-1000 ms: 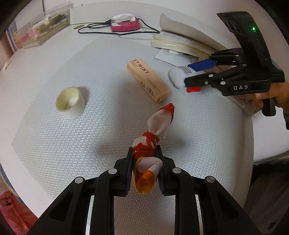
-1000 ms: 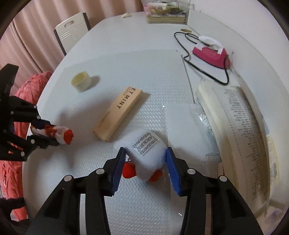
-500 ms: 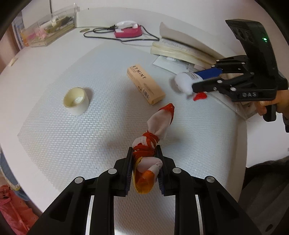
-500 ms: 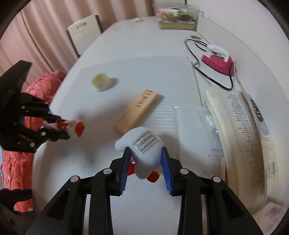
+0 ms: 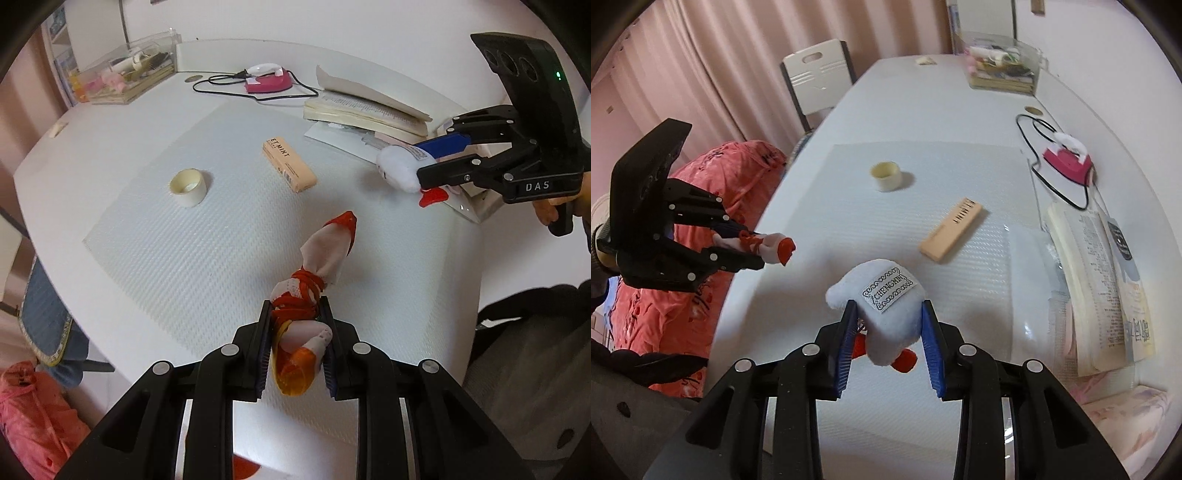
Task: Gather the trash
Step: 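Carry the wrapper and plush toy to the wastebasket and release them inside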
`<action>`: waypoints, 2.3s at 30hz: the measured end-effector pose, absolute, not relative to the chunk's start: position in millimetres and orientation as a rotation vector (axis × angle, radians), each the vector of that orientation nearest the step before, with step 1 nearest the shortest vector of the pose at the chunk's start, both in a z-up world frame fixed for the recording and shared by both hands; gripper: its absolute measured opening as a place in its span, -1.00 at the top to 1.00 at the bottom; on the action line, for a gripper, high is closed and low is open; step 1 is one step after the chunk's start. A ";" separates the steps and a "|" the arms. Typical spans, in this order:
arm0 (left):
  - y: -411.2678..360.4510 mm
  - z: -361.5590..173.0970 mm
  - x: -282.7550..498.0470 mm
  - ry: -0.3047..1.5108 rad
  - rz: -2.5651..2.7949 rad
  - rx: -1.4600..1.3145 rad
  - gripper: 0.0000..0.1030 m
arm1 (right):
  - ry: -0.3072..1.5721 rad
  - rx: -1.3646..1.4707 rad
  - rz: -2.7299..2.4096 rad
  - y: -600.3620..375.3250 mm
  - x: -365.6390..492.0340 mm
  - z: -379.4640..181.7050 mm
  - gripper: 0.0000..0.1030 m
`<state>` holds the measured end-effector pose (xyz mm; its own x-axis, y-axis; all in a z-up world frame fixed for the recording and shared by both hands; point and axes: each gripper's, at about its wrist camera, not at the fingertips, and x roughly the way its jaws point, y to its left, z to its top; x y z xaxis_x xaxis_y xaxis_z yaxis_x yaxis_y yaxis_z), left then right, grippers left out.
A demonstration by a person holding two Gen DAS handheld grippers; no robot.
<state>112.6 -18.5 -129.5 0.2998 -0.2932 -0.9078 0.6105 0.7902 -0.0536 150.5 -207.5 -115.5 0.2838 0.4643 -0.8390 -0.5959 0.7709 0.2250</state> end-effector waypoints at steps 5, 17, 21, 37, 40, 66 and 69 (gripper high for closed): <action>-12.0 -121.3 94.0 1.099 -0.581 0.320 0.51 | 1.031 -0.155 0.754 -195.0 135.5 -101.8 0.34; 18.0 -108.9 59.3 1.077 -0.467 0.254 0.51 | 1.002 -0.197 0.889 -146.0 116.8 -85.9 0.33; 31.8 -107.6 47.7 1.077 -0.422 0.223 0.51 | 0.997 -0.223 0.946 -122.8 113.2 -83.5 0.33; 111.7 -114.9 -8.7 1.102 -0.196 0.064 0.51 | 1.004 -0.372 1.223 11.2 76.9 -85.9 0.33; 129.2 -119.9 -17.4 1.110 -0.160 0.028 0.51 | 1.006 -0.394 1.262 39.1 70.5 -89.0 0.32; 267.8 -220.0 -42.8 1.247 -0.035 -0.213 0.51 | 1.223 -0.459 1.343 229.1 38.2 -213.4 0.30; 274.8 -228.6 -42.2 1.258 -0.039 -0.227 0.51 | 1.247 -0.462 1.331 239.5 37.8 -228.8 0.30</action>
<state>-42.2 274.8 -228.6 0.3098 -0.1537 -0.9383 -0.0955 0.9768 -0.1916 37.8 239.5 -228.8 -0.2269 0.4613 -0.8577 -0.8861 0.2676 0.3783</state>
